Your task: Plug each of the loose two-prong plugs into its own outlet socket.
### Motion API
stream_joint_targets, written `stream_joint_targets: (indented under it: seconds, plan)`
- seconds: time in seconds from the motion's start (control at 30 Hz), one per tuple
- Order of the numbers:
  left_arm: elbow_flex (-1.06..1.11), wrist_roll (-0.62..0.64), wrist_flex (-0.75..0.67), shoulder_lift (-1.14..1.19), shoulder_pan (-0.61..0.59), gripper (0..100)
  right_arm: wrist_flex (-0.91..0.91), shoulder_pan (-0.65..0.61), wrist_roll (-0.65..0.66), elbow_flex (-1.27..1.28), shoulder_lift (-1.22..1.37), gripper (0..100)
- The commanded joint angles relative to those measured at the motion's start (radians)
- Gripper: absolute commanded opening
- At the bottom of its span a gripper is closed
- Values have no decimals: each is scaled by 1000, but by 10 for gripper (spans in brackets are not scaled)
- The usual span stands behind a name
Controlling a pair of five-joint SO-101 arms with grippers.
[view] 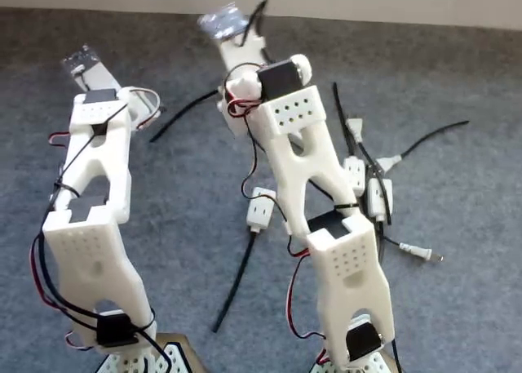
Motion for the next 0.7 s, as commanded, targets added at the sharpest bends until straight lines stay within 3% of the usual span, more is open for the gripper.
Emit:
stream_joint_targets:
  seconds: [0.0, 0.17, 0.3, 0.5, 0.67]
  plan:
    - [-16, 114, -14, -67, -90, 299, -54, -12, -384, -28, -15, 5]
    - [-16, 213, -15, -61, -193, 299, -150, -79, -772, 74, -15, 9]
    - [-16, 245, -15, -59, -223, 299, -254, -170, -951, 318, -15, 11]
    - [-16, 245, -15, -59, -223, 299, -460, -269, -1054, 710, -16, 63]
    - [-16, 245, -15, -59, -223, 299, -504, -240, -1053, 794, -21, 110]
